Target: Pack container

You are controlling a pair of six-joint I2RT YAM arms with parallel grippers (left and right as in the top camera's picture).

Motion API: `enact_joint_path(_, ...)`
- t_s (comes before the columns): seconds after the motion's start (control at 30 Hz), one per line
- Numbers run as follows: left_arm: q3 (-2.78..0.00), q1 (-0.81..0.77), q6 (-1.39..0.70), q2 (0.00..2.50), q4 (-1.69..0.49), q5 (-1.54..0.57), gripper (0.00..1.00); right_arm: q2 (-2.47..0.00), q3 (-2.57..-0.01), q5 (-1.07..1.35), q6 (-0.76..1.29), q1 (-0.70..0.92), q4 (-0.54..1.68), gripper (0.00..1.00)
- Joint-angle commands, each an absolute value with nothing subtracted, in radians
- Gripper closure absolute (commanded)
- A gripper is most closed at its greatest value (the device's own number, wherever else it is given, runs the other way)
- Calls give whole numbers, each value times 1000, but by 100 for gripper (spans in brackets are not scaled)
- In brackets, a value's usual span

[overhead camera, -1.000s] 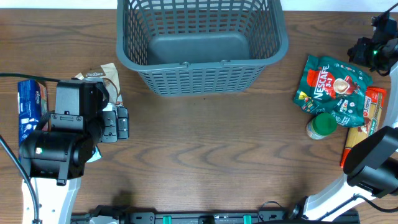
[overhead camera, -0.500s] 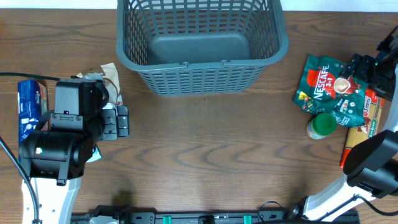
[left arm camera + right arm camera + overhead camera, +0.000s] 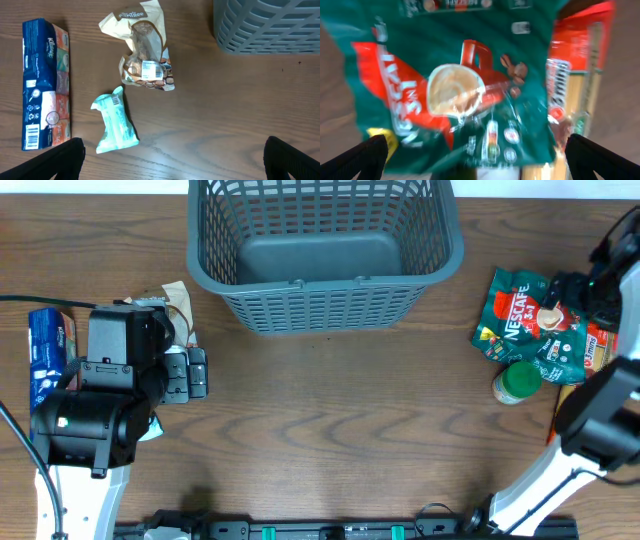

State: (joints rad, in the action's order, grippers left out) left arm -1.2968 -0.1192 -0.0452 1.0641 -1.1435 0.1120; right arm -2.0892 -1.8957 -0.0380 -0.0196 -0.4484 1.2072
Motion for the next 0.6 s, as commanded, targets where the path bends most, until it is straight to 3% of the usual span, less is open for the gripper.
enact_joint_path(0.0,-1303,-114,-39,1064,-1142,117,1,-2144,-1900,-37,-76,-445,1196,1)
enact_joint_path(0.57,-1303,-114,-39,1064,-1140,117,1,-2425,-1900,28,-76,-430,1055,1)
